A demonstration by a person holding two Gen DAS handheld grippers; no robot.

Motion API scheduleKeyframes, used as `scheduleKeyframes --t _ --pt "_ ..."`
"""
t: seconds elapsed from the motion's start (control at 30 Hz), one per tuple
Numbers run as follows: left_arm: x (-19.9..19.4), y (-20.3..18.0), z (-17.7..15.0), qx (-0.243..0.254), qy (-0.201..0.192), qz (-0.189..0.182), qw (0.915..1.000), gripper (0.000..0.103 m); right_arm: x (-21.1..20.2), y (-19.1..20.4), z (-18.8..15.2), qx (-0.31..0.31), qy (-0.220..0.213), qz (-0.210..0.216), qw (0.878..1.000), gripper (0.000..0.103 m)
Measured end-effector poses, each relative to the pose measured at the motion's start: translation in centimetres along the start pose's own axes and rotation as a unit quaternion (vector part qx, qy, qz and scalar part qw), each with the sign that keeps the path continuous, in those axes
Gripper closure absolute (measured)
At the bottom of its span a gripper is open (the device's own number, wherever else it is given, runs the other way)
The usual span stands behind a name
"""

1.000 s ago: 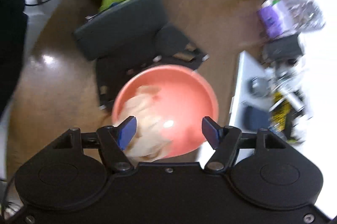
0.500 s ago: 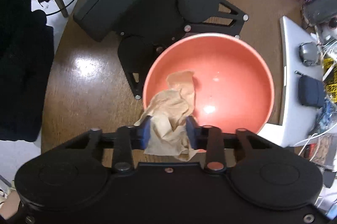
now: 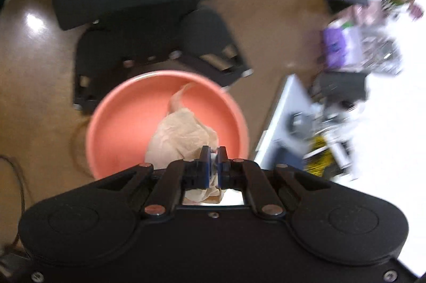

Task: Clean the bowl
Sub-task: 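Rub the towel around the bowl interior with the right gripper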

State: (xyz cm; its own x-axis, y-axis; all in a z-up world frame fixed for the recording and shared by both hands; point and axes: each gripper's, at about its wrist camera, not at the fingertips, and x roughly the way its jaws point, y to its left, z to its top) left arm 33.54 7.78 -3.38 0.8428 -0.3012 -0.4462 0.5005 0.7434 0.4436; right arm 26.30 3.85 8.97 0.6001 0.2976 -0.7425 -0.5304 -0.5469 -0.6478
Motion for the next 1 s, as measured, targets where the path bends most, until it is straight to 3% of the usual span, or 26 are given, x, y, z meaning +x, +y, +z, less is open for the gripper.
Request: scheduleKeyframes --t 0.13,0.27,0.3,0.37,0.43,0.47,0.7,0.77,0.8,0.87,0.9,0.93,1.0 --pt "-0.5 -0.7 0.0 0.000 0.001 0.001 1.0000 0.005 1.4 2.8 -0.2 -0.082 0.044 -0.009 0.996 0.097" --pt "-0.5 -0.8 0.0 0.002 0.001 0.002 1.0000 0.005 2.6 4.4 -0.6 -0.084 0.074 0.029 0.993 0.097" --pt "-0.5 -0.8 0.0 0.003 0.001 0.003 1.0000 0.005 2.8 4.7 -0.8 -0.079 0.079 0.037 0.993 0.092" --pt "-0.4 -0.8 0.0 0.004 0.001 0.004 1.0000 0.005 3.1 5.0 -1.0 -0.057 0.080 0.051 0.994 0.068" --pt "-0.3 -0.9 0.0 0.006 0.000 0.006 1.0000 0.005 3.1 4.9 -1.0 -0.046 0.071 0.046 0.995 0.031" --pt "-0.5 -1.0 0.0 0.007 0.000 0.006 1.0000 0.005 3.2 4.8 -1.0 -0.044 0.067 0.041 0.996 0.028" --pt "-0.5 -1.2 0.0 0.006 0.001 0.005 1.0000 0.005 3.7 4.5 -0.6 -0.032 0.060 0.057 0.996 0.031" --pt "0.0 -1.4 -0.2 0.007 0.001 0.007 1.0000 0.005 4.0 4.3 -0.7 -0.020 0.067 0.067 0.995 0.045" --pt "0.1 -1.4 -0.3 0.006 0.001 0.008 1.0000 0.005 4.2 4.1 -0.8 -0.013 0.073 0.073 0.995 0.058" --pt "0.0 -1.5 -0.3 0.006 0.001 0.008 1.0000 0.005 4.4 4.1 -0.8 -0.011 0.079 0.080 0.994 0.069" --pt "-0.1 -1.6 -0.3 0.007 0.001 0.008 0.9999 0.005 4.5 3.8 -0.8 -0.016 0.079 0.078 0.994 0.087" --pt "-0.1 -1.7 -0.3 0.007 0.001 0.008 0.9999 0.005 4.5 4.1 -0.7 -0.032 0.075 0.067 0.994 0.093" --pt "-0.1 -1.8 -0.2 0.006 0.002 0.009 0.9999 0.005 4.0 4.6 -0.4 -0.063 0.057 0.032 0.996 0.093"
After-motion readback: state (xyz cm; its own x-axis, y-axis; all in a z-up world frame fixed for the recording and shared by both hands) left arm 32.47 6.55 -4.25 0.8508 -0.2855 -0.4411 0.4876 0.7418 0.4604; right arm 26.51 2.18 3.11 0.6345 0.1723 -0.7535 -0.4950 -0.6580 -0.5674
